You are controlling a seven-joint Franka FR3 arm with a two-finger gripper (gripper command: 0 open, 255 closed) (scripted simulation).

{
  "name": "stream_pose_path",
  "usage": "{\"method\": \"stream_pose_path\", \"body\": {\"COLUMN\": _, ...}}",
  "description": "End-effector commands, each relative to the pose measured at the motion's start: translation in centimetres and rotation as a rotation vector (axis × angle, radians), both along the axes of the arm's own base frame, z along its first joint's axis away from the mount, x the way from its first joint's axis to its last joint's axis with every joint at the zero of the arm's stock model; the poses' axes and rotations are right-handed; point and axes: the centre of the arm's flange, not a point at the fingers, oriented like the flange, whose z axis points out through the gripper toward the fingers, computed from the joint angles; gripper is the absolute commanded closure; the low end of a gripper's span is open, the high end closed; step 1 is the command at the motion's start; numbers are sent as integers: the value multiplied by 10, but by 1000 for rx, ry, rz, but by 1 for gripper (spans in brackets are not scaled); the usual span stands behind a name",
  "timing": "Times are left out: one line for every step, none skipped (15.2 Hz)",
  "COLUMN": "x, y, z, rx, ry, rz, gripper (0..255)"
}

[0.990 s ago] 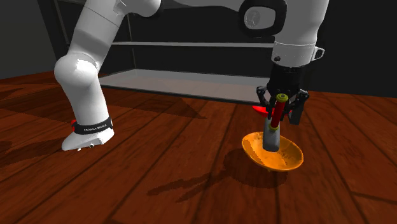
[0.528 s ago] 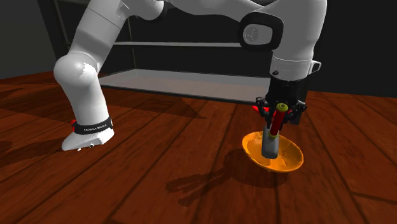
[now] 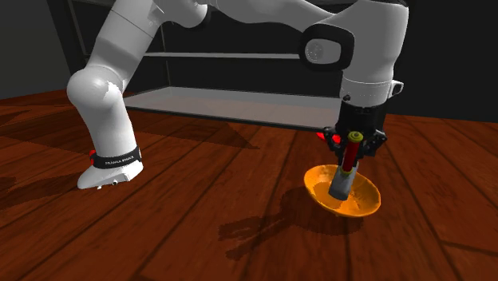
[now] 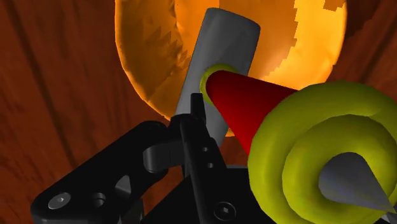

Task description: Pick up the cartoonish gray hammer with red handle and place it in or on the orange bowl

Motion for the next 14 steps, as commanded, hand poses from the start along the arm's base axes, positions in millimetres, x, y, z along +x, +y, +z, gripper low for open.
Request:
{"method": "stream_pose_path", "body": {"x": -6, "y": 3, "z": -17, "rx": 17, "ry": 33, "rz": -4, "gripper": 255}}
{"method": "stream_pose_path", "body": {"x": -6, "y": 3, "z": -17, "rx": 17, "ry": 33, "rz": -4, "gripper": 255}}
{"method": "stream_pose_path", "body": {"x": -6, "y": 3, "z": -17, "rx": 17, "ry": 33, "rz": -4, "gripper": 255}}
{"method": "stream_pose_path", "body": {"x": -5, "y": 6, "z": -20, "rx": 17, "ry": 33, "rz": -5, "gripper": 0}}
{"method": "stream_pose_path", "body": {"x": -5, "y": 4, "z": -23, "rx": 17, "ry": 33, "rz": -5, "gripper": 0}}
{"method": "stream_pose_path", "body": {"x": -6, "y": 2, "z": -22, "rx": 17, "ry": 33, "rz": -5, "gripper": 0}}
{"method": "stream_pose_path", "body": {"x": -6, "y": 2, "z": -22, "rx": 17, "ry": 33, "rz": -5, "gripper": 0}}
{"method": "stream_pose_path", "body": {"x": -6, "y": 2, "z": -22, "rx": 17, "ry": 33, "rz": -5, "gripper": 0}}
{"method": "stream_pose_path", "body": {"x": -6, "y": 3, "z": -17, "rx": 17, "ry": 33, "rz": -4, "gripper": 0}}
{"method": "stream_pose_path", "body": {"x": -7, "y": 1, "z": -4, "rx": 17, "ry": 33, "rz": -4, "gripper": 0}}
{"method": "stream_pose_path", "body": {"x": -9, "y": -1, "z": 9, "rx": 17, "ry": 33, "rz": -4, "gripper": 0}}
{"method": "stream_pose_path", "body": {"x": -11, "y": -2, "z": 22, "rx": 17, "ry": 33, "rz": -4, "gripper": 0}}
{"method": "stream_pose_path", "body": {"x": -12, "y": -4, "z": 32, "rx": 17, "ry": 33, "rz": -4, "gripper": 0}}
{"method": "stream_pose_path", "body": {"x": -12, "y": -4, "z": 32, "rx": 17, "ry": 33, "rz": -4, "gripper": 0}}
